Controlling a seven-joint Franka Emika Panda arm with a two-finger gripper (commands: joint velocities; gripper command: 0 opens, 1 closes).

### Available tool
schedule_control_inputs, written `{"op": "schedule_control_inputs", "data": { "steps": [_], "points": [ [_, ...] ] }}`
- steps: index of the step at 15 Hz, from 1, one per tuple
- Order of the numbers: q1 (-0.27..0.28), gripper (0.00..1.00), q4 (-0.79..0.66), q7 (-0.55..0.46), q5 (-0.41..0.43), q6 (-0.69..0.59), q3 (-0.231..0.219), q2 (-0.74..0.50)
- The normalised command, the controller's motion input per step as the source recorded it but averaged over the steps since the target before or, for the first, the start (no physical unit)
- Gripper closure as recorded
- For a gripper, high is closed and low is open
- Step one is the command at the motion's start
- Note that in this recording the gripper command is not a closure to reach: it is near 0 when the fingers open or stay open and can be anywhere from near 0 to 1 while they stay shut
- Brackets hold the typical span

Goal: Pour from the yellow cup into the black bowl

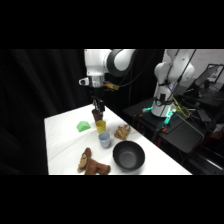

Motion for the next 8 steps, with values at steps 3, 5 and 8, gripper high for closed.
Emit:
{"op": "schedule_control_inputs", "data": {
  "steps": [3, 5, 8],
  "points": [
    [-0.070, 0.00, -0.12, -0.26, 0.308, 0.35, 0.050, 0.12],
    [-0.087, 0.00, -0.06, -0.23, 0.234, 0.27, 0.080, 0.14],
    [-0.098, 0.00, -0.01, -0.17, 0.156, 0.24, 0.097, 0.18]
  ]
}}
